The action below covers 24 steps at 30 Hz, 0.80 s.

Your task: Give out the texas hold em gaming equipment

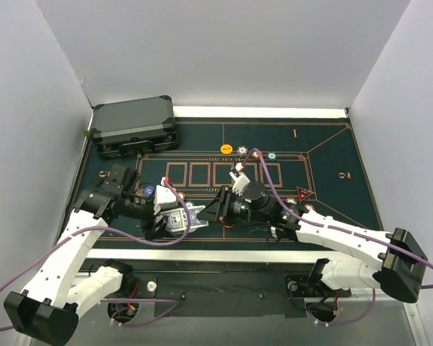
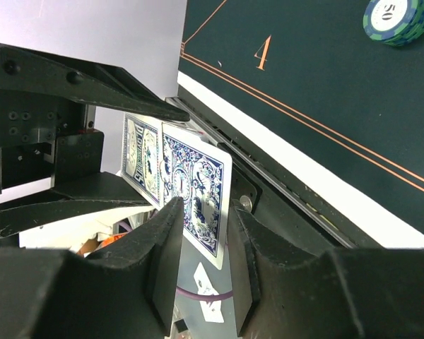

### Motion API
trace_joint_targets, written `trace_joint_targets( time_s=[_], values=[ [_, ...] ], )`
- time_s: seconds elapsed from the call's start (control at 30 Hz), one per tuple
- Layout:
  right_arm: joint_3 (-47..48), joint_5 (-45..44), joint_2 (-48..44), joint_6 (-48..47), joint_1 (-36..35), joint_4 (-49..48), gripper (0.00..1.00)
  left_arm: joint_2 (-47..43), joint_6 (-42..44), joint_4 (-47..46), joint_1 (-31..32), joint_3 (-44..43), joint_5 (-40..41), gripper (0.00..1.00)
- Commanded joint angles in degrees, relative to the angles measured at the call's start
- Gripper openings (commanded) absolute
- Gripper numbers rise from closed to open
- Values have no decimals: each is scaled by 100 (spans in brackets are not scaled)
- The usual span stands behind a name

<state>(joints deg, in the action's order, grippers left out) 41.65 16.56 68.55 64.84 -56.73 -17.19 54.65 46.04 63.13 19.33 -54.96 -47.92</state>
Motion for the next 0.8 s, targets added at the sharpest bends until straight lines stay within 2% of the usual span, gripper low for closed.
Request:
trace_joint_targets(
  time_s=[0.0,0.2,0.27,0.3,0.37,0.47,0.57,0.77],
  values=[
    [-34,-91,-369,-138,162,163,26,-121,-78,-249,-17,11,-367,35],
    [-104,-47,-571,-147,329,251,23,-95,-165,-345,-17,64,-420,35],
    [-43,-21,-484,-191,303,295,29,-78,-218,-389,-17,64,-464,35],
    [-17,-3,-379,-234,277,339,38,-69,-236,-398,-17,64,-481,35],
    [89,-12,-221,-296,189,427,49,-51,-271,-416,-17,38,-507,35],
    [220,-30,-1,-323,22,331,53,-69,-332,-468,-17,55,-525,35],
    [291,-3,132,-218,-5,199,49,-69,-385,-513,-17,64,-534,35],
    [169,-30,44,-165,4,155,24,-69,-421,-521,-17,29,-543,35]
  ],
)
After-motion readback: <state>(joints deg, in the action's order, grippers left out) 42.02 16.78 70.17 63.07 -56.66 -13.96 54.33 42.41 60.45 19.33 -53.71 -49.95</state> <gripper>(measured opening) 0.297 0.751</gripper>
